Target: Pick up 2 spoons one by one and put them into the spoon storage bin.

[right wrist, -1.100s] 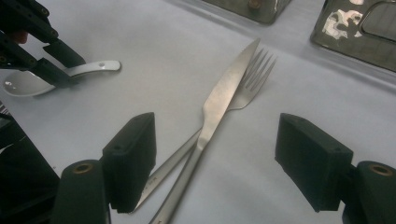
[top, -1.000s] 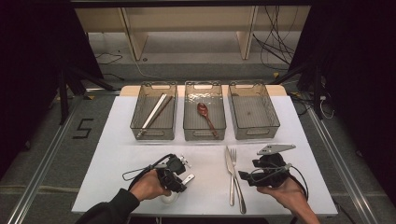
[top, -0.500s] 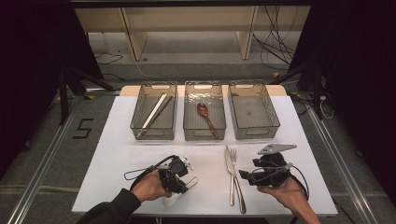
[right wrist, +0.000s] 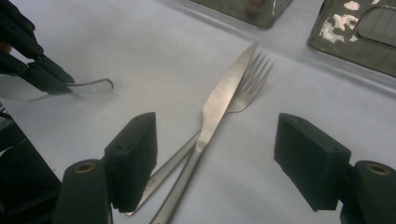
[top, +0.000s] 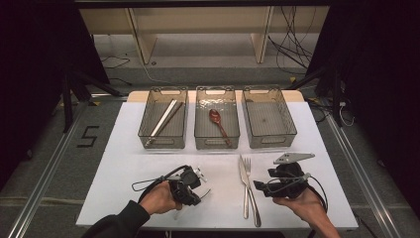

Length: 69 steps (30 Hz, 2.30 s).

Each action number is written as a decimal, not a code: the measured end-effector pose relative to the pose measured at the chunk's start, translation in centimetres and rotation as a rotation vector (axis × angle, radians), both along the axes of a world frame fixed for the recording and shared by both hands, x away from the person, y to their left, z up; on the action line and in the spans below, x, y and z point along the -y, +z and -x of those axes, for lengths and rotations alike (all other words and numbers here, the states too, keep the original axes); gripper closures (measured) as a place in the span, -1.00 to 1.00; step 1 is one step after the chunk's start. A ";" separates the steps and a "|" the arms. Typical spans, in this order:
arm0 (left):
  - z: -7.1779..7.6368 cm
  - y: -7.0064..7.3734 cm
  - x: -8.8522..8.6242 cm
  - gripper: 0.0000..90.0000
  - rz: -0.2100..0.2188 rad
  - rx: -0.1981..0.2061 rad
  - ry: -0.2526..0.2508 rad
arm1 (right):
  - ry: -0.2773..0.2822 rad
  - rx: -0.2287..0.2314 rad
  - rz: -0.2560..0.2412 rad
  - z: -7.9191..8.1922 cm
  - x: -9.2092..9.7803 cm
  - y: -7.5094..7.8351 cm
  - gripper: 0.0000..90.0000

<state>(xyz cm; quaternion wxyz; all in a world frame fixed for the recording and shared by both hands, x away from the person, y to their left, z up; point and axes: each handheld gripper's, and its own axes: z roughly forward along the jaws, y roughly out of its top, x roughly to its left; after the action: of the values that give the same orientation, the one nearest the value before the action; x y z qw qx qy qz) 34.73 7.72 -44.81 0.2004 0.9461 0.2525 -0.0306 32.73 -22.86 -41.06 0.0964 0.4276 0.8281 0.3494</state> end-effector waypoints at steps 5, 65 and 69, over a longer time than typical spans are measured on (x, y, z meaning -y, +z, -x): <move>-0.5 0.9 -0.6 0.90 0.031 0.019 0.018 | 0.001 -0.001 -0.001 0.0 0.0 0.0 -0.31; -18.3 10.3 2.0 0.90 0.255 0.291 0.329 | 0.016 -0.004 -0.029 -0.1 0.0 0.1 -0.31; -18.9 9.9 2.2 0.90 0.250 0.293 0.345 | 0.016 -0.006 -0.031 -0.1 0.0 0.1 -0.31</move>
<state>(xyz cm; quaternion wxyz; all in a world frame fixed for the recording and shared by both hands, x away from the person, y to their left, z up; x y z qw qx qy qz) 53.63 5.57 -34.95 0.3524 0.8512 0.3729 0.1107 32.82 -22.85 -41.00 0.0844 0.4234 0.8263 0.3617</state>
